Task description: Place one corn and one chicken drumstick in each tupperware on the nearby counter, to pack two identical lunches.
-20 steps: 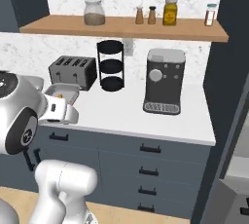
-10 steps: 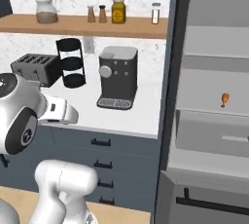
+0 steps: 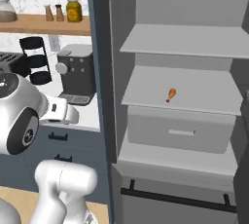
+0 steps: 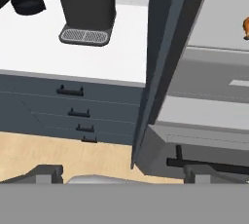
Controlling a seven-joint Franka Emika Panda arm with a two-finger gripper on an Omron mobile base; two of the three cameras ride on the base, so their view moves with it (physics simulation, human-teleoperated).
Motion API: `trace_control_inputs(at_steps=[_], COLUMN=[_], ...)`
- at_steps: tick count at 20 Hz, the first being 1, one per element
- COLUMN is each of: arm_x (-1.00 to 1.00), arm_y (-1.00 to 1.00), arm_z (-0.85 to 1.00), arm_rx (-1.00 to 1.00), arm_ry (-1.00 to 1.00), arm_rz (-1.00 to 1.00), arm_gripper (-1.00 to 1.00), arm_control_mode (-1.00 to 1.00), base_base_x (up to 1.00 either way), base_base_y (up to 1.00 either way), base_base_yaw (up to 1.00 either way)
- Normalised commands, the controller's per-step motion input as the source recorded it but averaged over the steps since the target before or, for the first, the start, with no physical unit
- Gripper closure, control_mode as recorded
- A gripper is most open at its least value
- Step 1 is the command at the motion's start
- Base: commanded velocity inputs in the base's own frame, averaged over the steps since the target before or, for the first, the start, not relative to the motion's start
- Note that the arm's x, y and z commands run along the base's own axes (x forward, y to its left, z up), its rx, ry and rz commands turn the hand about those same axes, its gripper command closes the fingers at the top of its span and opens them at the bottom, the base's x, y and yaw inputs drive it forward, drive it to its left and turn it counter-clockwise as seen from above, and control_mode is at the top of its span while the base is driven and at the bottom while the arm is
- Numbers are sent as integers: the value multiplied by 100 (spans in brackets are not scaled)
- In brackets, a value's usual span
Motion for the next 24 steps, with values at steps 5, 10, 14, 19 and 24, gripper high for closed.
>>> trace_control_inputs(at_steps=[5,10,14,19,24], arm_x=[0,0,0,0,0], arm_y=[0,0,0,0,0], arm_z=[0,0,0,0,0], arm_rx=[0,0,0,0,0], arm_ry=[0,0,0,0,0], arm_rz=[0,0,0,0,0], arm_gripper=[-100,-100,-100,-100,-100], arm_control_mode=[100,100,100,100,100], base_base_x=[3,1,13,10,23], base_base_y=[-49,-58,-67,-58,-39], base_base_yaw=[0,0,0,0,0])
